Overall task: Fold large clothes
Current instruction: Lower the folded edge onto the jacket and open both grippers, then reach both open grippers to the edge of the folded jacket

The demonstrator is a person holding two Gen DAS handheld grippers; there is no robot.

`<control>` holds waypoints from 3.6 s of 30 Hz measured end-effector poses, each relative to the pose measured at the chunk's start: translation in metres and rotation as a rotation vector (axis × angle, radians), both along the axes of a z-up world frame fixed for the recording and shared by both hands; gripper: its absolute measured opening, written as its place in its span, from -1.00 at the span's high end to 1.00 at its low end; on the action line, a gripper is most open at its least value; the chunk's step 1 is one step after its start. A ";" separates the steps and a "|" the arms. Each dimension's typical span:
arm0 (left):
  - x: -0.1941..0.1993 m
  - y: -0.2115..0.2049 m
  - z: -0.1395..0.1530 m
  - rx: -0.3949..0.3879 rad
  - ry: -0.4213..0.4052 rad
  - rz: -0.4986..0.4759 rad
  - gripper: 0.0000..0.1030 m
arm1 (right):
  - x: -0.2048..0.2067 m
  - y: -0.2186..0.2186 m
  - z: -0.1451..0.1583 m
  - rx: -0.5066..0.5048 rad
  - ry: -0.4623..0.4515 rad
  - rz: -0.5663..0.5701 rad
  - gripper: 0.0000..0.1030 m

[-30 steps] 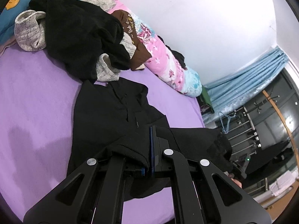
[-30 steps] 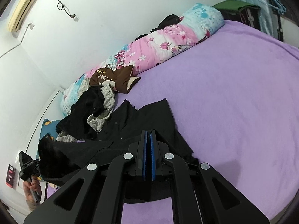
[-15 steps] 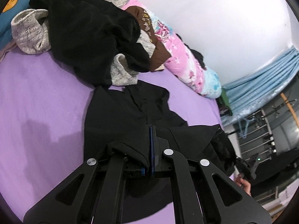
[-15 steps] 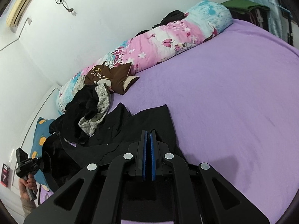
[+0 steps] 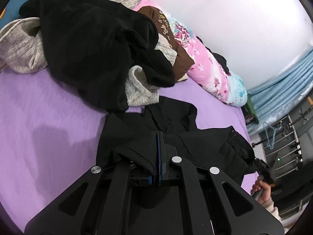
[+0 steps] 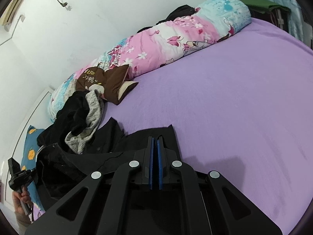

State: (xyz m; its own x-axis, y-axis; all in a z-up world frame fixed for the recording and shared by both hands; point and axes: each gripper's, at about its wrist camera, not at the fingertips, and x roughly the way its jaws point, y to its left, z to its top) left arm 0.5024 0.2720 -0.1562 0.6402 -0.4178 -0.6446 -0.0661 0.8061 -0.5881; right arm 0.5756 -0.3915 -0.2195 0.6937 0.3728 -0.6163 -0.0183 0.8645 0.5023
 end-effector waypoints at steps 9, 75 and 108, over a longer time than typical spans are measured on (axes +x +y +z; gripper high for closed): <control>0.038 0.005 -0.046 0.026 0.044 0.042 0.94 | 0.055 0.016 -0.037 -0.008 0.060 -0.035 0.93; -0.190 0.004 -0.099 -0.101 0.254 0.162 -0.87 | -0.154 -0.056 -0.102 0.132 0.150 -0.123 -0.71; -0.174 -0.006 -0.150 -0.448 0.339 0.281 -0.83 | -0.130 -0.025 -0.159 0.362 0.287 -0.135 -0.57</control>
State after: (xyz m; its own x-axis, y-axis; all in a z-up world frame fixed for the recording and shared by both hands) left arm 0.3286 0.2658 -0.3066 0.5556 -0.5396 -0.6325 -0.4816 0.4112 -0.7739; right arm 0.4457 -0.4163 -0.3784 0.5717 0.5170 -0.6371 0.2660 0.6178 0.7400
